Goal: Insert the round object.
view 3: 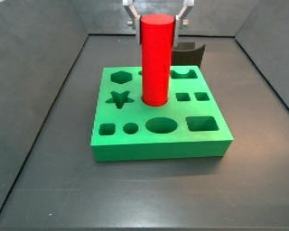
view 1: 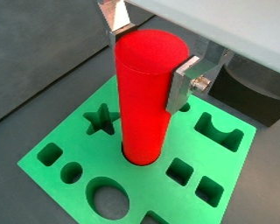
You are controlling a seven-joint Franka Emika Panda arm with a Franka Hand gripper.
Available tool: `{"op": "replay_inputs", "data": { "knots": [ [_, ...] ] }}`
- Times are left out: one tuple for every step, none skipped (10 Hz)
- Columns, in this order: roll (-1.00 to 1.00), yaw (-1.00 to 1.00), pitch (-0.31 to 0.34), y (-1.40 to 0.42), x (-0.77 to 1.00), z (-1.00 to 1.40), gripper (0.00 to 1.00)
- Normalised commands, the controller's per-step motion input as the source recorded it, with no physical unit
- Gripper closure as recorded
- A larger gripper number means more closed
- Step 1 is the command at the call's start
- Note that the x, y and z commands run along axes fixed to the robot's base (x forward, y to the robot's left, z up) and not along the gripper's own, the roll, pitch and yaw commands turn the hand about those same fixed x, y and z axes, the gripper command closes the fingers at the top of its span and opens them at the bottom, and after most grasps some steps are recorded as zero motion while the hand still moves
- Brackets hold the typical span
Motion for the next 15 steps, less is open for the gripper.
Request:
{"op": "replay_inputs", "data": {
  "knots": [
    [0.00,0.00,0.000,0.00,0.00,-0.11,1.00],
    [0.00,0.00,0.000,0.00,0.00,-0.17,1.00],
    [0.04,-0.04,0.000,0.00,0.00,-0.22,1.00],
    [0.00,-0.17,0.000,0.01,0.00,-0.33,1.00],
    [0.01,-0.16,0.000,0.06,-0.01,-0.30,1.00],
    [0.00,-0.14,0.000,0.07,0.00,-0.28,1.00],
    [0.00,-0.13,0.000,0.04,0.00,-0.26,1.00],
    [0.01,-0.15,0.000,0.08,0.00,-0.27,1.00],
    [0.01,-0.14,0.000,0.09,0.00,-0.27,1.00],
    [0.01,-0.12,0.000,0.10,0.00,-0.25,1.00],
    [0.02,-0.07,0.000,0.09,0.00,-0.24,1.00],
    [0.02,0.00,0.000,0.09,0.00,-0.25,1.00],
    [0.03,0.00,0.000,0.12,0.00,-0.24,1.00],
    [0.04,0.00,0.000,0.17,0.00,-0.23,1.00],
    [0.00,-0.02,0.000,0.07,0.00,-0.11,1.00]
  ]
}}
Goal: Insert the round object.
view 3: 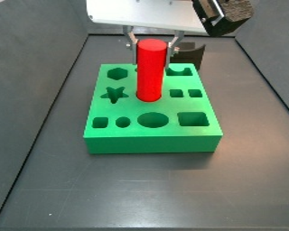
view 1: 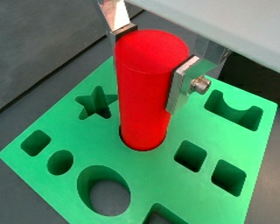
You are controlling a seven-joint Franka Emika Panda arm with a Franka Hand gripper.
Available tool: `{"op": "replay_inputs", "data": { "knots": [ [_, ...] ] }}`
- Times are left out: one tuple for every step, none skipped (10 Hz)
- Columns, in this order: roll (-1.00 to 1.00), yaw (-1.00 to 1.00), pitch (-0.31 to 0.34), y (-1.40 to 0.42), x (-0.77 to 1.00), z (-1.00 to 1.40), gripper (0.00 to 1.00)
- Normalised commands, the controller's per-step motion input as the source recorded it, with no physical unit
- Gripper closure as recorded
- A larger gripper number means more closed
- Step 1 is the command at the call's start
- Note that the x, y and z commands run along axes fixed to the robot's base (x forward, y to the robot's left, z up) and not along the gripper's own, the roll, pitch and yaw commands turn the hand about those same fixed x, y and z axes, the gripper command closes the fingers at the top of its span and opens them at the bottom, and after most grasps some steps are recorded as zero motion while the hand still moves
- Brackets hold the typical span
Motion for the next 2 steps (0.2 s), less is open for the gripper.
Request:
{"op": "replay_inputs", "data": {
  "knots": [
    [0.02,0.00,0.000,0.00,0.00,0.00,1.00],
    [0.00,0.00,0.000,0.00,0.00,0.00,1.00]
  ]
}}
